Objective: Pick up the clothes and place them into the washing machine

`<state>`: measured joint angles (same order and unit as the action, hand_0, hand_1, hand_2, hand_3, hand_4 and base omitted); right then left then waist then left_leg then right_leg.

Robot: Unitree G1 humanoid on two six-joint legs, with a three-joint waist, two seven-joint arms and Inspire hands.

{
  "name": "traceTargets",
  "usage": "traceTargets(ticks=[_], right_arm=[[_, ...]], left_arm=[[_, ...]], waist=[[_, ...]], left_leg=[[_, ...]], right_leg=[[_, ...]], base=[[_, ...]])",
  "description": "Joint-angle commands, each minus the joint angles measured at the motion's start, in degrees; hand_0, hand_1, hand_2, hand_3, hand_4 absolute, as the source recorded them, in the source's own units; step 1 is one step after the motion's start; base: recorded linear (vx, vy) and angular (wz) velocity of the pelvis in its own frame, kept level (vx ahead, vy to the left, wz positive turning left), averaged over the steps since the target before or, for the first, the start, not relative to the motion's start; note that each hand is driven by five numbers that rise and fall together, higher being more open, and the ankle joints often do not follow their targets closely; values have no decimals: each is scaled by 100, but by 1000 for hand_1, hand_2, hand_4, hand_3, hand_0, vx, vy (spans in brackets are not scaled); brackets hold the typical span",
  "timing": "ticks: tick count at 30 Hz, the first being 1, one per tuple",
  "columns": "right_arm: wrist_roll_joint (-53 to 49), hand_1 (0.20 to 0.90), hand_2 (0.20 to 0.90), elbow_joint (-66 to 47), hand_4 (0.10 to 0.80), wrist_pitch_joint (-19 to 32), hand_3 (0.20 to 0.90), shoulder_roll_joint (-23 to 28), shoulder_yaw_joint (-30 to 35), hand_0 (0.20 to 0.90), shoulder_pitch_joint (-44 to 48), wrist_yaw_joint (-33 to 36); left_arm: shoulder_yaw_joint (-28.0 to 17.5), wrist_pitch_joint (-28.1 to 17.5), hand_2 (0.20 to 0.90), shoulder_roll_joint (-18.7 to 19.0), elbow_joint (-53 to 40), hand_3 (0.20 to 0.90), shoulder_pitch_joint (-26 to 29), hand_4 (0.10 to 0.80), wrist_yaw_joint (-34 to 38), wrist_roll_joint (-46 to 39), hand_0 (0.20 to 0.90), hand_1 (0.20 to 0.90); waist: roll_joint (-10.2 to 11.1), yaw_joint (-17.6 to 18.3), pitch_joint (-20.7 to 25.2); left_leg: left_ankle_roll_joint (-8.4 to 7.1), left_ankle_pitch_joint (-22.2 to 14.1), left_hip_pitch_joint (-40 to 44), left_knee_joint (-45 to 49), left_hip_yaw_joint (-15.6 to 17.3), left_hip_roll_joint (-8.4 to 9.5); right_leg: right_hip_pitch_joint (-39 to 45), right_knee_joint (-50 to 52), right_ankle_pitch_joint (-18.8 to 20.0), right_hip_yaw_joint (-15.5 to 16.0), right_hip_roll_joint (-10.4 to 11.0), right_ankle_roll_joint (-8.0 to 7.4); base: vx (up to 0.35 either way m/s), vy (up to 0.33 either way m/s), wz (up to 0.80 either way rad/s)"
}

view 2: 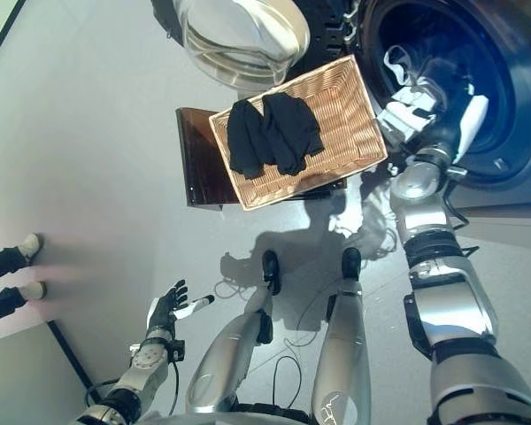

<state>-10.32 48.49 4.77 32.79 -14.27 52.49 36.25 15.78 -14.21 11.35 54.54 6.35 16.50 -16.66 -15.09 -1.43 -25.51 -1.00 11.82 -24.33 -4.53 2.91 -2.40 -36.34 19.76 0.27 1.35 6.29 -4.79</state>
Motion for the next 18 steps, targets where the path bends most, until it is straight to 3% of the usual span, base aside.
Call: traceTargets(ticks=[1, 18], right_arm=[[910, 900, 900, -391, 800, 125, 900, 25, -410, 900, 365, 203], [1276, 900, 900, 597, 800, -93, 900, -951, -1175, 900, 1188, 67]], left_arm=[[-203, -195, 900, 384, 361, 900, -147, 800, 392, 110, 900, 900], [-138, -342, 900, 656, 92, 900, -63, 800, 605, 94, 900, 900]], waist=[[331, -260, 336], [461, -622, 46]], left_leg=[[-604, -266, 109, -47, 129, -109], [-578, -143, -127, -47, -150, -21]], right_leg=[[531, -1074, 317, 33, -178, 23], [553, -1225, 445, 266, -26, -23]], base=[[-15, 13, 9], [-13, 15, 11]])
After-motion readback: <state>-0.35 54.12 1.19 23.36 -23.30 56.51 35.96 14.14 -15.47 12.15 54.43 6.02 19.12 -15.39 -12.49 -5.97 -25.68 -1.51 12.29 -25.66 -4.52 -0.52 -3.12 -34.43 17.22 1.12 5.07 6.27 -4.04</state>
